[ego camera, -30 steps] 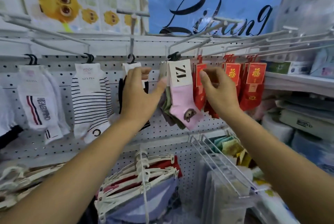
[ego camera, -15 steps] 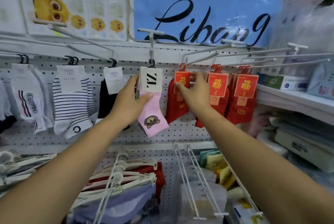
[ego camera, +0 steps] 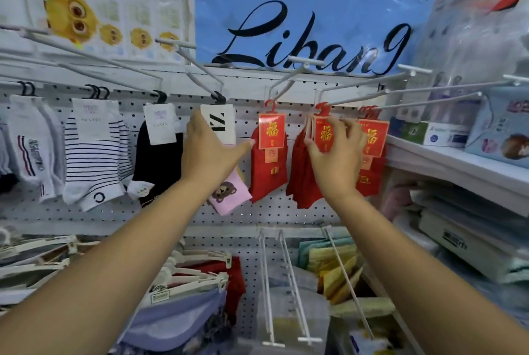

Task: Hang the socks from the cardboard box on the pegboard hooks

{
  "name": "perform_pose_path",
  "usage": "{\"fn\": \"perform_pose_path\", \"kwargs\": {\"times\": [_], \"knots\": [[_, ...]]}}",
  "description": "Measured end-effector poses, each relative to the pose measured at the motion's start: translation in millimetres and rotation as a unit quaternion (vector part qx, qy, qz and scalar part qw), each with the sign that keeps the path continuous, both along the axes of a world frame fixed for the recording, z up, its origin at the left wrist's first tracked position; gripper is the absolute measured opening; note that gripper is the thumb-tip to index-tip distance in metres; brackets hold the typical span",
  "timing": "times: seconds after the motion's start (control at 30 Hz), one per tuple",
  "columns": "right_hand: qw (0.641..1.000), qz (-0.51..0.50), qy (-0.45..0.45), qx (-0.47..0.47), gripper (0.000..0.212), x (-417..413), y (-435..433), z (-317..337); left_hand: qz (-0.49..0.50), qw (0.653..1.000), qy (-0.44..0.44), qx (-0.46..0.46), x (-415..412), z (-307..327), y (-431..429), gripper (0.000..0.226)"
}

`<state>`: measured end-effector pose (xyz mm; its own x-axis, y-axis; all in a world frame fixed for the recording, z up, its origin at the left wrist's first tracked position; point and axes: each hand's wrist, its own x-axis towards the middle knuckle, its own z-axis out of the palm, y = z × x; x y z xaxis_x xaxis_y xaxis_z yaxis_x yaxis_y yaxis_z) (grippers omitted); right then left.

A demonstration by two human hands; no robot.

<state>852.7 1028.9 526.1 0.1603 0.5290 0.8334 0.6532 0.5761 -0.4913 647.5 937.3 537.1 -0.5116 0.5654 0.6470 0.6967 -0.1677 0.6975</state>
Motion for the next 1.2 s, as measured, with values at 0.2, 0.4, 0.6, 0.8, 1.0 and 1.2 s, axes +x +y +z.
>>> {"fn": "perform_pose_path", "kwargs": {"times": [0.2,0.4,0.6,0.8,1.0,1.2], "knots": [[0.999,0.023,-0.049,-0.005,0.059,3,25,4,0.004,0.998,-0.014,0.059,-8,-8,5,0.056],[0.999,0.021,-0.047,0.014,0.063,13,22,0,-0.002,0.996,0.0,0.094,-8,-8,1,0.055],[0.996,-0.075,-0.047,0.027,0.073,46,20,-14,0.002,0.997,-0.004,0.08,-7,-11,5,0.062],[0.99,-0.069,-0.117,-0.033,0.088,60,29,-20,0.017,0.996,-0.004,0.083,-1,-12,2,0.075],[0.988,-0.054,-0.135,-0.058,0.085,62,31,-14,0.058,0.996,0.014,0.06,2,-17,0,0.085],[0.993,-0.008,-0.108,-0.05,0.068,59,4,-11,0.084,0.996,0.008,0.01,10,-22,-18,0.108]]}}
